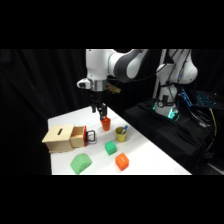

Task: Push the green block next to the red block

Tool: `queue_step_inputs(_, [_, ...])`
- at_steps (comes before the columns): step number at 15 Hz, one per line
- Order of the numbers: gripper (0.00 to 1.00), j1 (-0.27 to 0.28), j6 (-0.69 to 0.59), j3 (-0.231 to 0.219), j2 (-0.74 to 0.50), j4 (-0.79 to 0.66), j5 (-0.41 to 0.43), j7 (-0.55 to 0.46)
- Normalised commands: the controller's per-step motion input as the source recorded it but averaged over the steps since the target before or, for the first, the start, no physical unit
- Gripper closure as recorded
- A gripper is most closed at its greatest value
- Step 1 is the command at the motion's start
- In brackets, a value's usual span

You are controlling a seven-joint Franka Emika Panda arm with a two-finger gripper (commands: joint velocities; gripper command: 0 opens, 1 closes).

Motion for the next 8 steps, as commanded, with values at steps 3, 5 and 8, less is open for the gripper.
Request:
queue_step_inputs(3, [0.00, 0.000, -0.06, 0.023, -0.19, 0.00, -0.074, 0.06])
queue_step_inputs(5, [0.00, -0.001, -0.07, 0.032, -0.14, 0.06, -0.034, 0.02])
queue_step_inputs(8, [0.00, -0.019, 0.01, 0.036, 0.04, 0.06, 0.063, -0.05])
